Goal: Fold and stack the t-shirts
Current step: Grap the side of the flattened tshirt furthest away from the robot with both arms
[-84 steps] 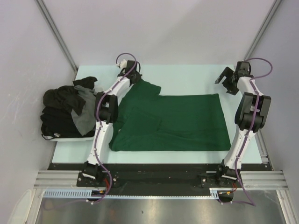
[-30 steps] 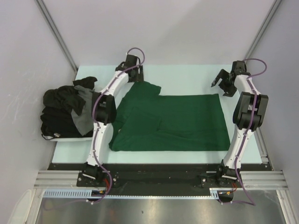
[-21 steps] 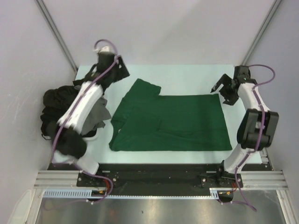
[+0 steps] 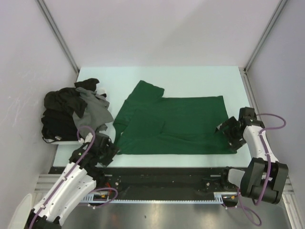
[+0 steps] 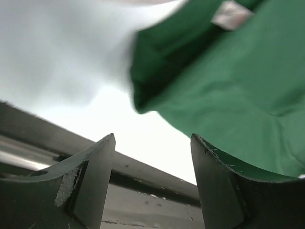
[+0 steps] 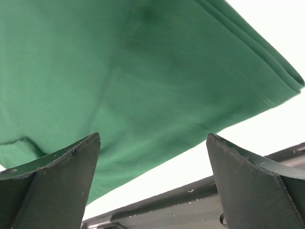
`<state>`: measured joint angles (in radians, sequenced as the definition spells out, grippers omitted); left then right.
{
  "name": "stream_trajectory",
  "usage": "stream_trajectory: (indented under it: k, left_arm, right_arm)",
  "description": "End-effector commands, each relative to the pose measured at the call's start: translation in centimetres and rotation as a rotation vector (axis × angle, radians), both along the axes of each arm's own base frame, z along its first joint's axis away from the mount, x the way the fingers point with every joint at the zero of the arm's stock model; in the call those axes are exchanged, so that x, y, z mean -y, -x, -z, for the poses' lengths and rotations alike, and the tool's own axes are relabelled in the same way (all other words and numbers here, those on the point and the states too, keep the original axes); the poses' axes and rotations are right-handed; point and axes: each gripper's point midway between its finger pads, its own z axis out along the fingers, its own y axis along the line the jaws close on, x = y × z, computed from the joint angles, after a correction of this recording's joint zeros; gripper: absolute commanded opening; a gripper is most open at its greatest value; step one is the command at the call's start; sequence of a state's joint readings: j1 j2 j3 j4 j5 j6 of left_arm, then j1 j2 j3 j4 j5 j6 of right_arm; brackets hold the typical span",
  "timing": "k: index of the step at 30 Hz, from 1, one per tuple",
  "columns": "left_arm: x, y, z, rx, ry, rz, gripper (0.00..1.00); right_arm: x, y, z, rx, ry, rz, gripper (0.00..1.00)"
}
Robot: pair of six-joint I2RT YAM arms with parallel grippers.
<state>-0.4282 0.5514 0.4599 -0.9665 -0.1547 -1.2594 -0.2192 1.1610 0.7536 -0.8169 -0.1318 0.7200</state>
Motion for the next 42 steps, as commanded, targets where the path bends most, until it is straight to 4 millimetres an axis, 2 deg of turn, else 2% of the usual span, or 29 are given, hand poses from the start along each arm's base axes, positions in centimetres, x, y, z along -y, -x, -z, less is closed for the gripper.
stream_trajectory:
  k: [1,6,12,14,18,19,21,22,28,30,34,38,39,40,41,42]
  left_arm:
    - [-0.5,0.4,1.9,-0.027,0.016,-0.103,0.69]
    - [-0.4,-1.5,2.4,0.028,-0.006,-0.104,0.65]
    - [-2.2,-3.7,1.9,0.076,-0.149,-0.116,0.6]
    - [-2.1,-4.1,1.8,0.095,-0.15,-0.111,0.59]
    - [-2.5,-3.8,2.6,0.081,-0.171,-0.121,0.53]
    - [-2.6,-3.7,2.8,0.08,-0.175,-0.122,0.45]
    - [-2.6,-4.0,2.8,0.095,-0.179,-0.117,0.38]
    - [-2.6,-4.1,3.0,0.094,-0.184,-0.112,0.29]
    - [-2.3,-4.1,3.4,0.067,-0.202,-0.063,0.08]
    - [-2.5,-3.6,3.6,0.051,-0.211,-0.059,0.01]
    - [-3.0,-2.5,3.6,0.024,-0.209,-0.087,0.0]
    - [-3.7,-1.1,3.7,-0.004,-0.219,-0.096,0.0]
    - [-3.8,-0.9,3.8,-0.01,-0.223,-0.096,0.0]
    - [-4.0,-0.6,4.0,-0.022,-0.232,-0.099,0.0]
    - [-4.1,-0.4,4.0,-0.029,-0.234,-0.101,0.0]
    - [-4.1,-0.3,4.0,-0.032,-0.231,-0.1,0.0]
  right_arm:
    - [0.5,1.9,1.6,-0.063,-0.032,0.099,1.0]
    - [1.6,2.8,1.7,-0.049,-0.022,0.137,0.97]
    - [2.6,3.8,1.5,-0.043,0.003,0.151,0.95]
    - [2.6,4.2,1.8,-0.061,0.004,0.169,0.94]
    - [3.0,5.2,2.6,-0.129,0.02,0.241,0.92]
    - [3.3,5.7,2.5,-0.141,0.039,0.257,0.9]
    - [3.6,5.9,2.5,-0.143,0.052,0.288,0.82]
    - [3.7,6.1,2.8,-0.144,0.061,0.295,0.81]
    - [4.2,6.5,4.2,-0.189,0.082,0.325,0.7]
    - [4.4,6.5,4.4,-0.199,0.09,0.328,0.63]
    - [5.7,6.8,4.6,-0.232,0.154,0.352,0.49]
    - [5.8,6.9,5.1,-0.278,0.148,0.371,0.12]
    - [5.8,7.1,5.5,-0.302,0.149,0.37,0.11]
    - [5.9,7.3,5.6,-0.316,0.15,0.374,0.03]
    - [5.8,7.4,5.8,-0.328,0.147,0.375,0.0]
    - [5.8,7.8,5.9,-0.351,0.151,0.374,0.0]
